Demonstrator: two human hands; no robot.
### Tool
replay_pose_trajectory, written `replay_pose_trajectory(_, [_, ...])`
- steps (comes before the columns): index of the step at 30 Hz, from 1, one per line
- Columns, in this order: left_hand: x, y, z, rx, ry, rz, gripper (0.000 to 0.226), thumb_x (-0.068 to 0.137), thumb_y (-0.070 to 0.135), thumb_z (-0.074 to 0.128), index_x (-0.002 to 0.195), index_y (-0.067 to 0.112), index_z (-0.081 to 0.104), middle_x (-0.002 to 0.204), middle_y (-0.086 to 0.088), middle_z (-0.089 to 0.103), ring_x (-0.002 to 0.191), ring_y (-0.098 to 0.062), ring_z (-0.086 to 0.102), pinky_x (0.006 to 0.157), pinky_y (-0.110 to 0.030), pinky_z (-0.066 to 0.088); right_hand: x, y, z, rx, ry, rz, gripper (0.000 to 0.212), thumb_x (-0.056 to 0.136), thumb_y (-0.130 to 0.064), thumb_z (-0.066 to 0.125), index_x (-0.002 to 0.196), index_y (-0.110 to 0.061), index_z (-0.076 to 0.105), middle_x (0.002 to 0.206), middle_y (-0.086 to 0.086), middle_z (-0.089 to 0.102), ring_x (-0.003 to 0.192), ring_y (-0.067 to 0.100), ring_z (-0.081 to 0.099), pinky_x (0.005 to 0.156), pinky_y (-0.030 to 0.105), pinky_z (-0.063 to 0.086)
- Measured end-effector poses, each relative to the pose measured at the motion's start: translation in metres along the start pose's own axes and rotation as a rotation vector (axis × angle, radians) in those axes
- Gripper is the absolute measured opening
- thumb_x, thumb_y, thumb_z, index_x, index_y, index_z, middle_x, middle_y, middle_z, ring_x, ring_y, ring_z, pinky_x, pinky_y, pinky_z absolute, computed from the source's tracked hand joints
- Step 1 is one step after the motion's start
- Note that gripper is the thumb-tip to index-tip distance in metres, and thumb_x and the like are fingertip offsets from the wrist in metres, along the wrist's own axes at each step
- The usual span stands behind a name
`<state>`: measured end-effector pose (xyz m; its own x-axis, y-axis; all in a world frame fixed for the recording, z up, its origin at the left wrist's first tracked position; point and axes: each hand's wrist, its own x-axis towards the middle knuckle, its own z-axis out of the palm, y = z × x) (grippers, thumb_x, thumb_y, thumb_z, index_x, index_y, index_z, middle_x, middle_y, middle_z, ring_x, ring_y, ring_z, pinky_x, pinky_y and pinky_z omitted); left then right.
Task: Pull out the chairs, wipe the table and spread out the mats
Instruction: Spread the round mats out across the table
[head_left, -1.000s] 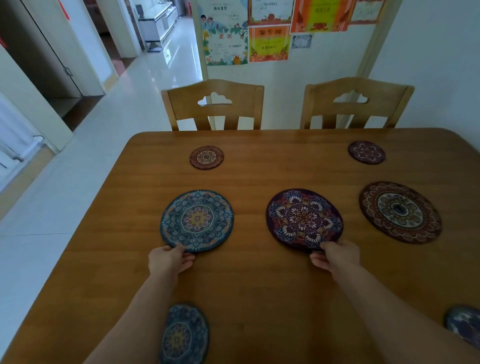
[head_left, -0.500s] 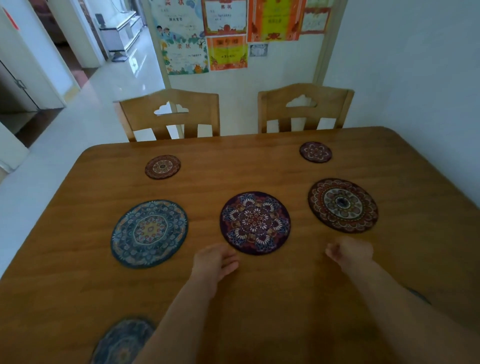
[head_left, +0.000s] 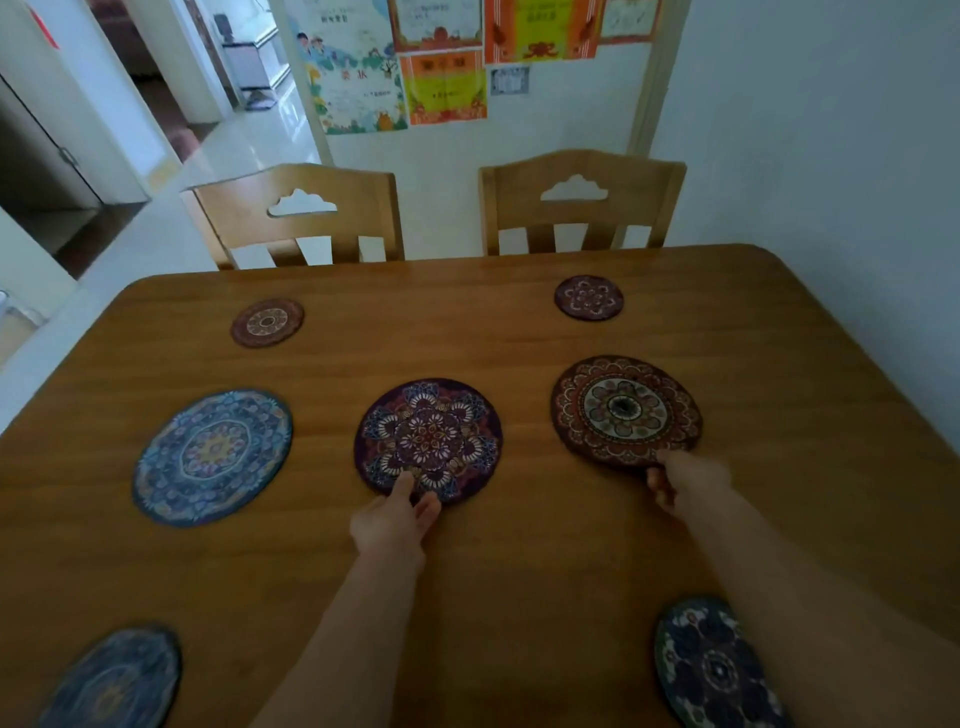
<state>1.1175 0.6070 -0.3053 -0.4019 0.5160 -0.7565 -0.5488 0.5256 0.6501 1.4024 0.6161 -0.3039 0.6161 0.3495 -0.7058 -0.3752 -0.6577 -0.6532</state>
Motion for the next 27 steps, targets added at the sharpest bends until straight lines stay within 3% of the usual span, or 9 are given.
replay_pose_trajectory(2, [0.003, 0.003, -0.002, 0.105, -0.014, 0.041, 0.022, 0.098, 0.006, 0.053, 0.119, -0.003, 0.056, 0.102, -0.012, 0.064, 0.081, -0.023, 0.066, 0.071, -0.028, 0.060, 0.007, 0.002, -0.009, -0.015, 0.000, -0.029, 0.014, 0.093, -0.005, 0.060, 0.082, -0.001, 0.053, 0.069, 0.013, 0.056, 0.054, 0.017, 0.050, 0.048, 0.029, 0.043])
replay_pose_trajectory(5, [0.014, 0.000, -0.005, 0.195, 0.002, 0.057, 0.033, 0.096, 0.004, 0.057, 0.127, -0.007, 0.055, 0.081, -0.009, 0.060, 0.071, -0.021, 0.064, 0.047, -0.022, 0.055, 0.017, 0.006, -0.021, -0.057, 0.009, -0.086, 0.022, 0.092, -0.002, 0.063, 0.072, -0.002, 0.053, 0.068, 0.015, 0.056, 0.055, 0.019, 0.052, 0.053, 0.033, 0.049])
replay_pose_trajectory(7, [0.014, 0.002, -0.008, 0.226, 0.086, 0.052, 0.033, 0.094, -0.001, 0.059, 0.126, -0.006, 0.056, 0.081, -0.007, 0.061, 0.075, -0.021, 0.068, 0.054, -0.026, 0.058, 0.018, 0.004, -0.024, -0.070, 0.026, -0.105, 0.025, 0.091, -0.001, 0.064, 0.069, -0.002, 0.052, 0.067, 0.016, 0.055, 0.054, 0.020, 0.052, 0.055, 0.034, 0.050])
replay_pose_trajectory(12, [0.016, 0.004, -0.008, 0.225, 0.104, 0.056, 0.036, 0.090, 0.000, 0.066, 0.124, -0.007, 0.058, 0.079, -0.012, 0.063, 0.086, -0.025, 0.071, 0.079, -0.036, 0.060, 0.026, -0.001, -0.033, -0.081, 0.082, -0.162, 0.026, 0.092, -0.002, 0.063, 0.068, -0.002, 0.053, 0.064, 0.016, 0.054, 0.052, 0.021, 0.051, 0.049, 0.032, 0.047])
replay_pose_trajectory(15, [0.014, 0.005, -0.010, 0.212, 0.118, 0.069, 0.038, 0.087, 0.001, 0.069, 0.122, -0.007, 0.058, 0.078, -0.015, 0.063, 0.081, -0.026, 0.071, 0.073, -0.035, 0.060, 0.026, -0.003, -0.035, -0.128, 0.080, -0.185, 0.009, 0.092, -0.004, 0.065, 0.090, 0.005, 0.063, 0.065, 0.015, 0.055, 0.052, 0.022, 0.053, 0.057, 0.036, 0.054])
replay_pose_trajectory(19, [0.016, 0.006, -0.013, 0.238, 0.123, 0.080, 0.047, 0.085, -0.001, 0.071, 0.129, -0.006, 0.054, 0.081, -0.018, 0.063, 0.071, -0.025, 0.069, 0.065, -0.034, 0.059, 0.029, -0.003, -0.039, -0.139, 0.072, -0.235, 0.029, 0.092, -0.002, 0.063, 0.120, 0.005, 0.059, 0.066, 0.014, 0.054, 0.054, 0.021, 0.053, 0.057, 0.035, 0.053])
replay_pose_trajectory(22, [0.015, 0.007, -0.013, 0.265, 0.133, 0.079, 0.044, 0.085, 0.000, 0.071, 0.126, -0.006, 0.055, 0.081, -0.019, 0.065, 0.071, -0.026, 0.070, 0.061, -0.033, 0.059, 0.029, -0.002, -0.041, -0.165, 0.062, -0.242, 0.034, 0.093, -0.004, 0.062, 0.125, 0.005, 0.056, 0.067, 0.014, 0.054, 0.055, 0.022, 0.054, 0.057, 0.035, 0.054])
replay_pose_trajectory(24, [0.014, 0.006, -0.012, 0.289, 0.119, 0.074, 0.038, 0.085, -0.001, 0.071, 0.120, -0.007, 0.057, 0.079, -0.019, 0.065, 0.071, -0.026, 0.069, 0.066, -0.036, 0.060, 0.030, -0.002, -0.042, -0.178, 0.058, -0.239, 0.034, 0.093, -0.005, 0.063, 0.125, 0.005, 0.057, 0.067, 0.015, 0.055, 0.054, 0.022, 0.055, 0.047, 0.031, 0.054])
replay_pose_trajectory(27, [0.014, 0.002, -0.011, 0.305, 0.089, 0.057, 0.032, 0.085, -0.002, 0.071, 0.114, -0.007, 0.058, 0.079, -0.020, 0.064, 0.068, -0.026, 0.068, 0.066, -0.037, 0.060, 0.033, -0.004, -0.042, -0.201, 0.036, -0.229, 0.020, 0.093, -0.004, 0.063, 0.111, 0.005, 0.060, 0.065, 0.016, 0.054, 0.053, 0.023, 0.055, 0.036, 0.026, 0.049])
